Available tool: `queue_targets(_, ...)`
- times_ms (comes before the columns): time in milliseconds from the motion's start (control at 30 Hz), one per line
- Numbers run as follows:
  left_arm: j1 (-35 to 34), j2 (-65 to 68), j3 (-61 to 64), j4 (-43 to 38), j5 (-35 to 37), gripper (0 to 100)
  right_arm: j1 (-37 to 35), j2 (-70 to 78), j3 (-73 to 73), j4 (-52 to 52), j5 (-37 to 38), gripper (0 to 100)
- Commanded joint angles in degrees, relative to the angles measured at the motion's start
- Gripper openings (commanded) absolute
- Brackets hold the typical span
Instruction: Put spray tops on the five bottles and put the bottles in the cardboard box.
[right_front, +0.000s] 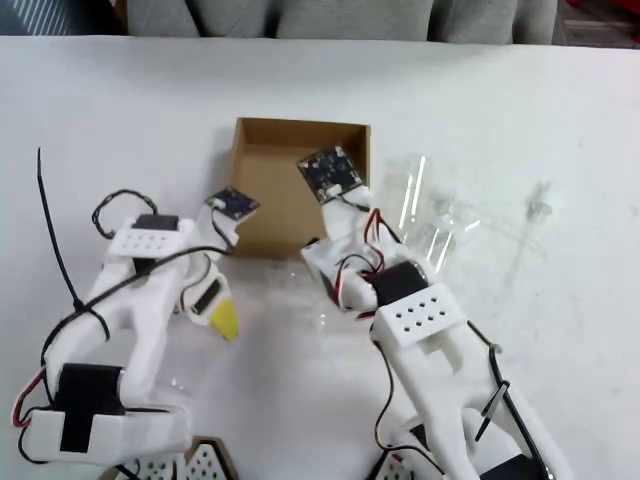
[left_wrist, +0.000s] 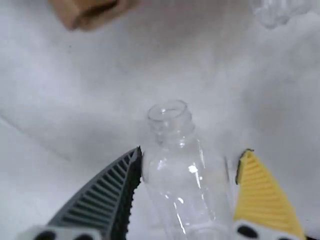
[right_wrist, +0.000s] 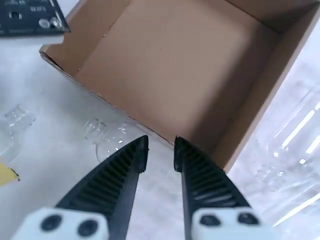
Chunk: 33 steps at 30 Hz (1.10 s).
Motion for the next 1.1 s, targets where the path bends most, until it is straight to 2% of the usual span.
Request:
queue_targets(0,-0.5,-3.2,-0.2,-0.3,-0.1,30,-0.5,0.1,-1.1,-1.0,0.7,6.6)
queue_targets(200,-0.5,-3.2,-0.1,-0.4,0.0,30,-0.5,0.0,-1.1,-1.0,0.7,6.6)
queue_targets(367,2.2,-3.2,1.7,-1.6,0.0,17,-0.2,-0.2,-1.1,-1.0,0.7,6.6)
queue_targets(500,3.0,-3.2,2.2,-1.7,0.1,17,-0.2,-0.2,-1.1,-1.0,0.7,6.6)
queue_targets(900,3.1,-3.3,0.6,-2.5,12.1,17,-0.1,-0.3,-1.1,-1.0,0.7,6.6)
queue_targets(1067,2.3,-3.3,2.2,-12.5,18.8,17,-0.1,-0.3,-1.1,-1.0,0.7,6.6)
